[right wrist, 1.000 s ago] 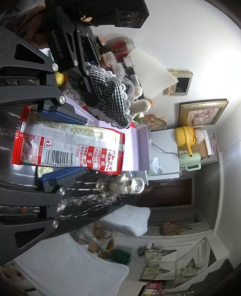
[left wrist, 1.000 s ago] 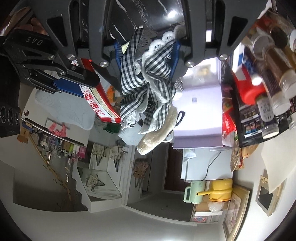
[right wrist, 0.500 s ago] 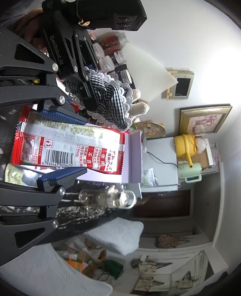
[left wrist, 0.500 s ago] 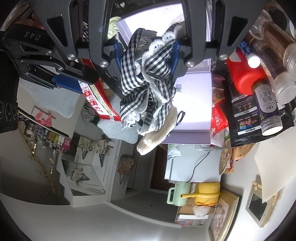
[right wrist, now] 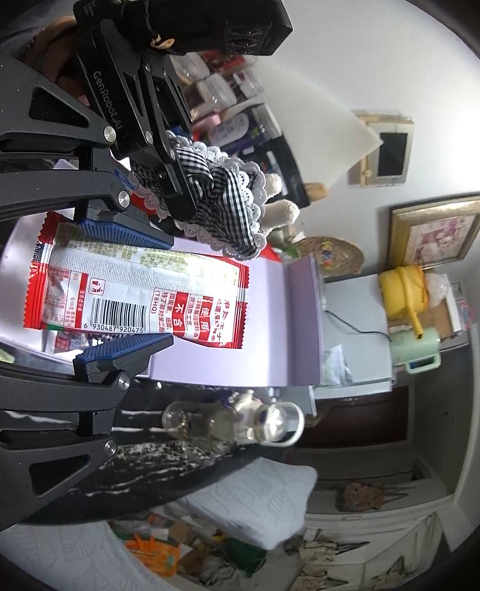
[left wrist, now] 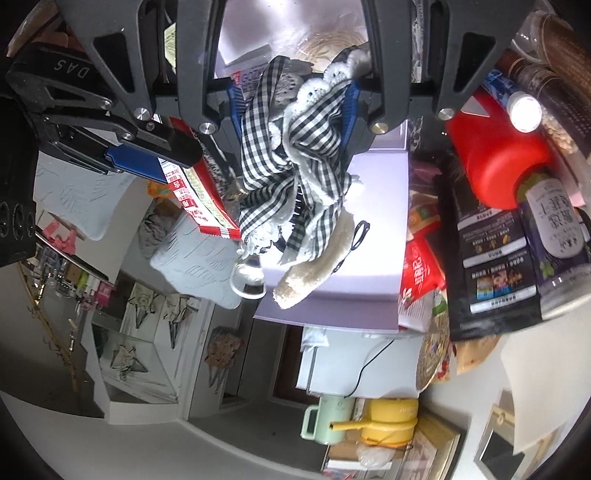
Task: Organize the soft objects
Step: 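Lower the scrunchie and snack packet into the lavender box with both tools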
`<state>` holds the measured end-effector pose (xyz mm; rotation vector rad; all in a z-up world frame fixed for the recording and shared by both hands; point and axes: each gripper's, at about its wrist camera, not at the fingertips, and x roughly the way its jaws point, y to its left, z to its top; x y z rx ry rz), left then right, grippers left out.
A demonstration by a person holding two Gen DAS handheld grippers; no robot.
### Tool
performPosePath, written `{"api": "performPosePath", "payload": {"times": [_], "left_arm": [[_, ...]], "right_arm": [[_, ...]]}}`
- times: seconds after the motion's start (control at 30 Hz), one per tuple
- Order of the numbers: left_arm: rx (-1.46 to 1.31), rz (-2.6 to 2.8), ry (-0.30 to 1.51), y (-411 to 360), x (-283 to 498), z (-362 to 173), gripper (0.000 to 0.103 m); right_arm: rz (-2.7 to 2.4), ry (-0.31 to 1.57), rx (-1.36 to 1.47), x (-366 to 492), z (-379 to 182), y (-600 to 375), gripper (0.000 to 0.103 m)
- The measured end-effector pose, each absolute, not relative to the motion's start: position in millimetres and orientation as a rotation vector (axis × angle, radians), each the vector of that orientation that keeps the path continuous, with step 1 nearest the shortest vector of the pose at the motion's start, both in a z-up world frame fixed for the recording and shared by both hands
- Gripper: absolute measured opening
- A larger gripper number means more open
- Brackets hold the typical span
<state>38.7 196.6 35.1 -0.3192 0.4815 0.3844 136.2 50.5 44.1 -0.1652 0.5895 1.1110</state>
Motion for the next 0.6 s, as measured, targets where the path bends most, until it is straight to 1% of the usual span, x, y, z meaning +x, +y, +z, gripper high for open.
{"api": "performPosePath", "payload": {"times": [0.03, 0.6], "left_arm": [[-0.323, 0.390, 0.490, 199.4, 40.9, 32.0, 0.041], [-0.367, 0.433, 0.707, 230.7, 80.6, -32.9, 0.041]], "right_arm": [[1.111, 0.602, -0.167, 139.9, 40.2, 54.1, 0.045], [1.094, 0.764, -0.251, 173.6, -18.9, 98.4, 0.045]]}}
